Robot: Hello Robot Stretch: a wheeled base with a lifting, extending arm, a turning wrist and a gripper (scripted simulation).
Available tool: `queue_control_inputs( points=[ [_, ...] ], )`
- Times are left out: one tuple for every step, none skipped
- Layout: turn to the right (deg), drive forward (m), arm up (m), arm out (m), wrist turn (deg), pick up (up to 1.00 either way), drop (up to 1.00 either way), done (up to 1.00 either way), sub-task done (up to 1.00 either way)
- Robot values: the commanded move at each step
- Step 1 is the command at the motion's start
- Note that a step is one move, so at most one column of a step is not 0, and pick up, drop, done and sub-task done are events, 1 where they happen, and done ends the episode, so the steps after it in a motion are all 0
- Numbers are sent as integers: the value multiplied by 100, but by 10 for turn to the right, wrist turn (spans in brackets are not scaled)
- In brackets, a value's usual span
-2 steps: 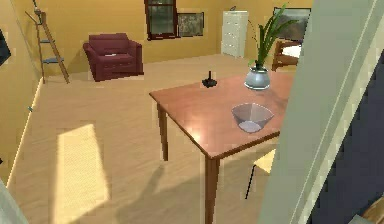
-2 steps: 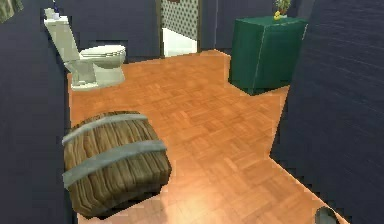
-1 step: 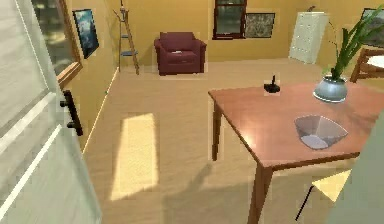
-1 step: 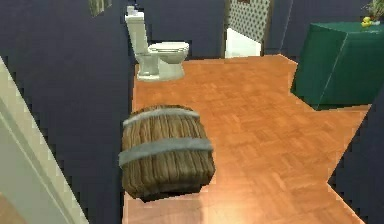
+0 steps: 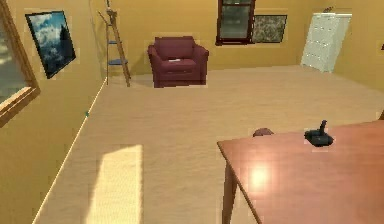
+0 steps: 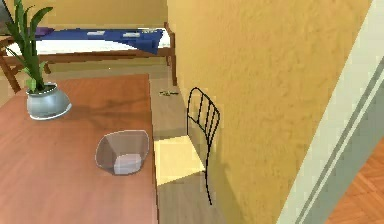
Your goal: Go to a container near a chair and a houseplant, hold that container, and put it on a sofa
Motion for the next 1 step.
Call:
queue_control_inputs(
  points=[
    [-150, 0, 0, 0, 0, 0, 0, 0, 0]
  ],
)
